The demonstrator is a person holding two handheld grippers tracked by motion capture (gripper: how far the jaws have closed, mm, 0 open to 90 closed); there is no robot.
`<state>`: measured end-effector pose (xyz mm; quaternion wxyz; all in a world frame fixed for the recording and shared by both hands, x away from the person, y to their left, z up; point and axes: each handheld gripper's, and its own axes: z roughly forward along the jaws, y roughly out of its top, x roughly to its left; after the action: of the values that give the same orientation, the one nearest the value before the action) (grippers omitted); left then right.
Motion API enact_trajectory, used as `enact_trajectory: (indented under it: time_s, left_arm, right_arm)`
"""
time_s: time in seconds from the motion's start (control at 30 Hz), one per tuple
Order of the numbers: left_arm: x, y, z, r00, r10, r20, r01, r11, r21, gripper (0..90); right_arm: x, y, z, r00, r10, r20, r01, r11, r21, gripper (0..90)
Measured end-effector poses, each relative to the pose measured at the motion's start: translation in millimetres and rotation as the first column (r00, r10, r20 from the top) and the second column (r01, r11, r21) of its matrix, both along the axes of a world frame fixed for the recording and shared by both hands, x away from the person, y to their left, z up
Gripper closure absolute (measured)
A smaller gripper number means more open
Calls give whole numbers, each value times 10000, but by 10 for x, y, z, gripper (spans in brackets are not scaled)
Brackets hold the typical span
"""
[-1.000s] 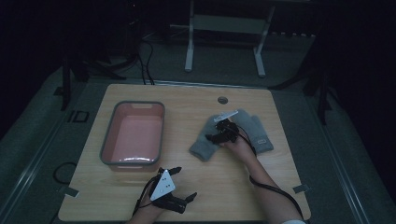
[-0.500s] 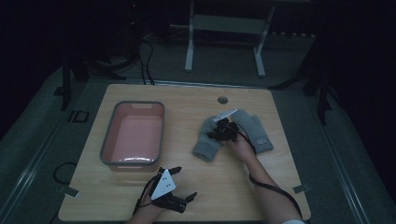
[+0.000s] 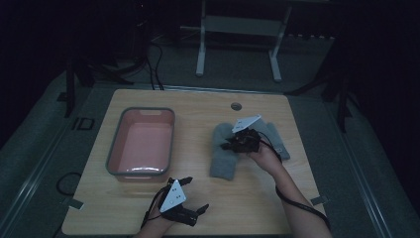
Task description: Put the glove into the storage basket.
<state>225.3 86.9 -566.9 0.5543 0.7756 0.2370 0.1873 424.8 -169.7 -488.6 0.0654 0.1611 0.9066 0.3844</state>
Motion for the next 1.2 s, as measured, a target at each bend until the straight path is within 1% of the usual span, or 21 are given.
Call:
enact_trajectory:
  time_s: [0.13,0.2,0.23,0.27,0.33,0.4,0.43,0.57,0.63,0.67,0.7,0.73,0.77,0.8,0.87,0.93,1.0,1.03,1.07,1.1,1.2]
  left_arm:
    - [1,1,1,9999,-80,-61,79,9999,-81,12]
    - [-2,1,2,10000,-67,-41,67,10000,-59,12]
    - [-2,2,2,10000,-68,-43,67,10000,-61,12]
    - [-3,1,2,10000,-67,-49,67,9999,-82,12]
    - [-4,1,2,10000,-86,-29,86,9999,-57,12]
    - [-3,-2,1,9999,-105,-49,105,9999,-10,12]
    - [-4,-2,1,9999,-109,-47,109,9999,-12,12]
    - [-8,0,3,9999,-124,-47,124,9999,-21,12]
    - [-8,2,3,9999,-126,-46,126,9999,-44,12]
    - [-8,2,4,9999,-127,-48,127,9999,-41,12]
    - [-8,2,3,9999,-128,-42,128,9999,-40,12]
    - [-8,3,3,9999,-122,-40,122,9999,-32,12]
    - [-10,2,3,9999,-105,-43,104,9999,-36,12]
    - [-9,3,3,9999,-118,-40,118,9999,-30,12]
    - [-10,1,2,9999,-119,-50,119,9999,-27,12]
    - [-10,-1,2,9999,-144,-56,145,9999,6,12]
    - [-10,-2,1,9999,-144,-68,144,9999,1,12]
    - [-9,-2,1,9999,-143,-71,143,9999,-5,12]
    - [-8,-2,1,9999,-139,-75,139,9999,-2,12]
    - [-9,-2,1,9999,-125,-68,125,9999,-12,12]
    - [-10,-2,0,9999,-125,-64,125,9999,3,12]
  right_arm:
    - [-136,-2,129,9978,649,98,-651,9976,226,776]
    - [-156,5,145,9951,988,-67,-986,9945,346,776]
    - [-160,16,136,9946,1039,-33,-1037,9941,310,775]
    - [-161,28,114,9927,1203,-29,-1202,9924,268,775]
    - [-141,55,39,9909,1324,-235,-1317,9909,278,774]
    - [-118,95,-56,9878,1525,-308,-1521,9882,154,773]
    - [-101,120,-115,9864,1588,-432,-1582,9873,168,772]
    - [-28,192,-281,9843,1662,-594,-1668,9860,-67,767]
    - [12,218,-354,9845,1617,-684,-1645,9856,-379,761]
    - [27,230,-393,9851,1603,-622,-1642,9844,-638,751]
    - [39,244,-436,9872,1522,-475,-1567,9811,-1139,728]
    - [48,252,-476,9878,1495,-445,-1542,9787,-1355,701]
    - [67,243,-494,9875,1449,-623,-1511,9823,-1108,661]
    - [91,233,-501,9886,1263,-822,-1341,9862,-971,607]
    - [95,227,-510,9899,1233,-702,-1301,9862,-1022,533]
    - [78,233,-503,9928,1104,-458,-1148,9873,-1094,434]
    - [65,226,-481,9953,915,-310,-945,9888,-1153,382]
    - [61,215,-462,9961,829,-301,-857,9901,-1114,364]
    - [53,201,-441,9970,705,-329,-737,9914,-1082,317]
    - [46,181,-419,9984,536,-202,-554,9928,-1061,284]
    - [36,85,-346,10000,-75,-2,75,9979,-648,160]
